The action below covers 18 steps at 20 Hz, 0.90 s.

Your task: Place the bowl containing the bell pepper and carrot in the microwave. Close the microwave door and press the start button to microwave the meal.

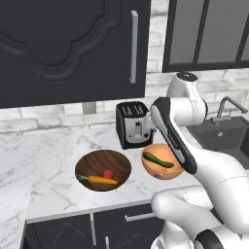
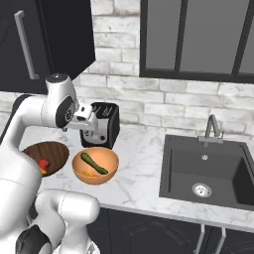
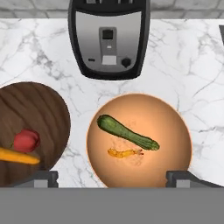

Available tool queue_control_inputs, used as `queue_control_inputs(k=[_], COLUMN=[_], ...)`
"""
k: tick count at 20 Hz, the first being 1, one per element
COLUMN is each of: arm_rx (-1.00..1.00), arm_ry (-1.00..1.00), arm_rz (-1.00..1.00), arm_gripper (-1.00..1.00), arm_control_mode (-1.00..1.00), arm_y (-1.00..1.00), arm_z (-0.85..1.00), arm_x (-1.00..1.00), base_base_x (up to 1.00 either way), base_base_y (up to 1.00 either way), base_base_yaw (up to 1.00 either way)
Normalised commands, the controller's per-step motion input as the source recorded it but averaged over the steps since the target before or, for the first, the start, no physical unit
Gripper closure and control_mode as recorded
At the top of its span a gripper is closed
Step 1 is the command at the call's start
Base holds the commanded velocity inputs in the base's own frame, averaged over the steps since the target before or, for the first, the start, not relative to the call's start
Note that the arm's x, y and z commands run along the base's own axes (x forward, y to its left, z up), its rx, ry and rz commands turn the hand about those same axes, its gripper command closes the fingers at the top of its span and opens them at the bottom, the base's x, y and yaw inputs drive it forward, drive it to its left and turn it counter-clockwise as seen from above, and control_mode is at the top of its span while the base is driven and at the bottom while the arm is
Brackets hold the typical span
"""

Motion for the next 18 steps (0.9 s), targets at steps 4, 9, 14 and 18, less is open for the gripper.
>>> queue_control_inputs(k=[4, 9, 14, 18], arm_rx=[0.07, 0.09, 0.15, 0.14], arm_ry=[-0.04, 0.00, 0.00, 0.00], arm_rz=[-0.13, -0.19, -0.18, -0.18], arm_gripper=[-1.00, -1.00, -1.00, -1.00], arm_control_mode=[-1.00, -1.00, -1.00, -1.00], arm_y=[0.24, 0.34, 0.20, 0.19], arm_z=[-0.26, -0.28, -0.27, -0.30], arm_x=[-0.32, -0.25, -0.06, -0.07], base_base_x=[0.00, 0.00, 0.00, 0.00], base_base_y=[0.00, 0.00, 0.00, 0.00], base_base_yaw=[0.00, 0.00, 0.00, 0.00])
